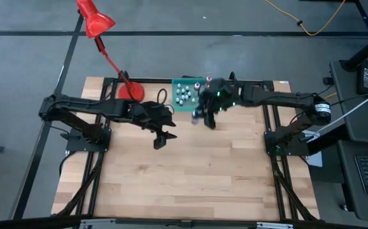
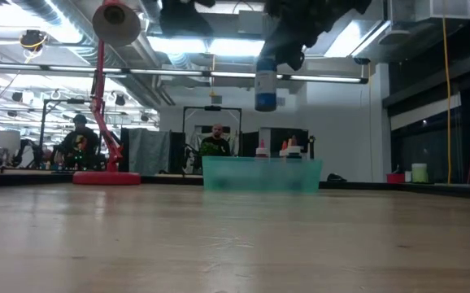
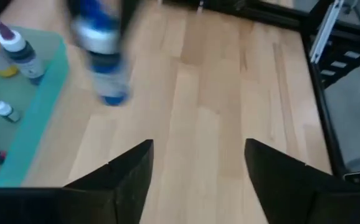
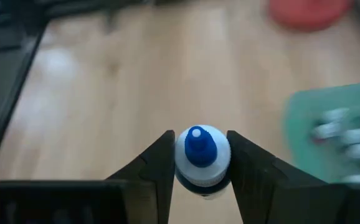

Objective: Pick & Place food coloring
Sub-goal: Put the large blue food coloring bottle into the green bin

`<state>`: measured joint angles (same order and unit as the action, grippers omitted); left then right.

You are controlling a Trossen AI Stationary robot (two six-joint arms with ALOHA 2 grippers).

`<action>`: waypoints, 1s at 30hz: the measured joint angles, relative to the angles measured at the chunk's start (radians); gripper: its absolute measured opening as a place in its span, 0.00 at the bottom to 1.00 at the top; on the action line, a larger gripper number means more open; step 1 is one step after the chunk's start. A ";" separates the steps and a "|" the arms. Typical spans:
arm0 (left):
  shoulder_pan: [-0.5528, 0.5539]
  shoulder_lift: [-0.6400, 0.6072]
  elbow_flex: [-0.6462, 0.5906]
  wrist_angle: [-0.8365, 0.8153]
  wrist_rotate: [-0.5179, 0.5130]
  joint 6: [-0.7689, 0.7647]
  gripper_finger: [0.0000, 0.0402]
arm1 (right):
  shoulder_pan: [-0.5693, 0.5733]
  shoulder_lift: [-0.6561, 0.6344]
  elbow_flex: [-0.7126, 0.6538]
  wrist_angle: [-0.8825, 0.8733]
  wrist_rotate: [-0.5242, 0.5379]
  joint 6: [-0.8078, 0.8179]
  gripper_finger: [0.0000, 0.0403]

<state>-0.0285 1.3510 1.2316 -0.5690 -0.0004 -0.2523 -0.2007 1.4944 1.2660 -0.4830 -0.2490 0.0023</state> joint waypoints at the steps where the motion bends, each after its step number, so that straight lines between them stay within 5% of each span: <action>1: -0.004 -0.009 0.000 -0.003 -0.014 0.000 0.61 | -0.027 0.000 0.013 0.002 0.002 -0.008 0.32; 13: 0.018 -0.047 -0.002 -0.051 -0.060 0.152 0.59 | -0.285 0.068 0.105 0.047 0.147 -0.012 0.32; 30: 0.215 -0.316 -0.002 -0.130 -0.180 0.371 0.56 | -0.328 0.256 0.104 0.081 0.215 -0.034 0.32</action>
<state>0.1862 1.0348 1.2297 -0.6987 -0.1809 0.1188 -0.5283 1.7500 1.3701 -0.4015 -0.0339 -0.0318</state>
